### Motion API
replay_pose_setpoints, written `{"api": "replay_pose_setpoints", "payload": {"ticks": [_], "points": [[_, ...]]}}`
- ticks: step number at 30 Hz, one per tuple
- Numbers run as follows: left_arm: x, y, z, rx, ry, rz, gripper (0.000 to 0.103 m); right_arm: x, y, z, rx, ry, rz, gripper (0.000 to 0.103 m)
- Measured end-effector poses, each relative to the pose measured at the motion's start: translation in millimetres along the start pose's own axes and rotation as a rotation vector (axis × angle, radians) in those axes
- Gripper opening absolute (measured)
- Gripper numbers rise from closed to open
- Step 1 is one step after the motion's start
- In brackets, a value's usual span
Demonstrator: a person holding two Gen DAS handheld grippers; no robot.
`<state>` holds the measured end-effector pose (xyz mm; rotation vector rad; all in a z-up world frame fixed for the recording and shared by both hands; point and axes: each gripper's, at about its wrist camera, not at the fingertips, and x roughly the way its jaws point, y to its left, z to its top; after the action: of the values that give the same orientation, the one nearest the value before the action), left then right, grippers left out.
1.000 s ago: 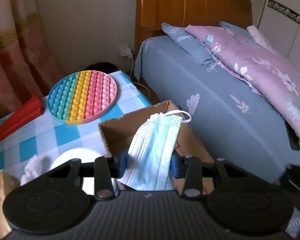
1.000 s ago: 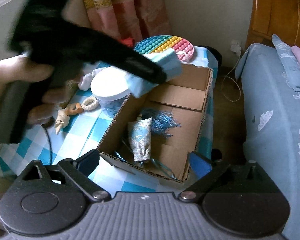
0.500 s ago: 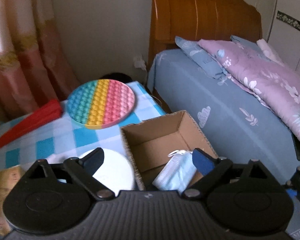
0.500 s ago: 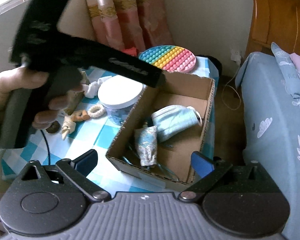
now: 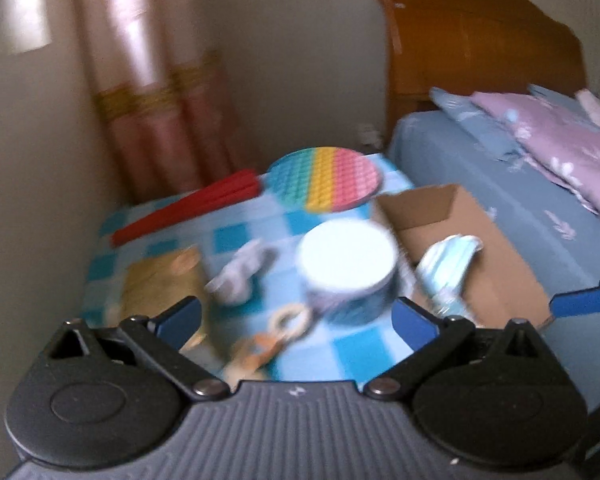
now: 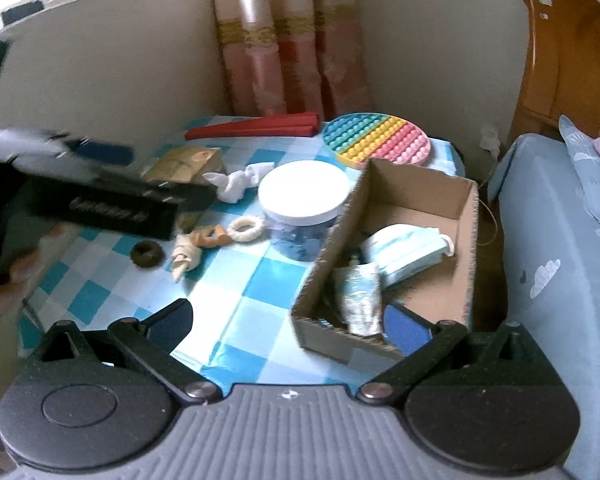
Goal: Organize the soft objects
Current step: 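Withdraw both tools from the box back over the table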
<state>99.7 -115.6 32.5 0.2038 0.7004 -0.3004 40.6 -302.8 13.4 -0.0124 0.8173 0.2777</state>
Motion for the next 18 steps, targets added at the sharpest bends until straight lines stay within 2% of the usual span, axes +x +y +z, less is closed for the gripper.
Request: {"api": "replay_pose_setpoints", "payload": {"ticks": [7,14,18], "points": [[-20.3,37.1,-49.0,-0.092,-0.009,0.121,0.101,12.5,29.0,-4.5,0.001,0.005,0.026,0.103],[-24.4,70.7,-79.4,-0.118,-0.002,0.154,0.101,26.1,58.5,1.0,-0.013,-0.017,0.021,0.103],[-18.3,86.3,-95.0,-0.142,0.019,0.171,0.101,45.7,71.4,1.3,-0.012,0.010,0.010,0.103]]}}
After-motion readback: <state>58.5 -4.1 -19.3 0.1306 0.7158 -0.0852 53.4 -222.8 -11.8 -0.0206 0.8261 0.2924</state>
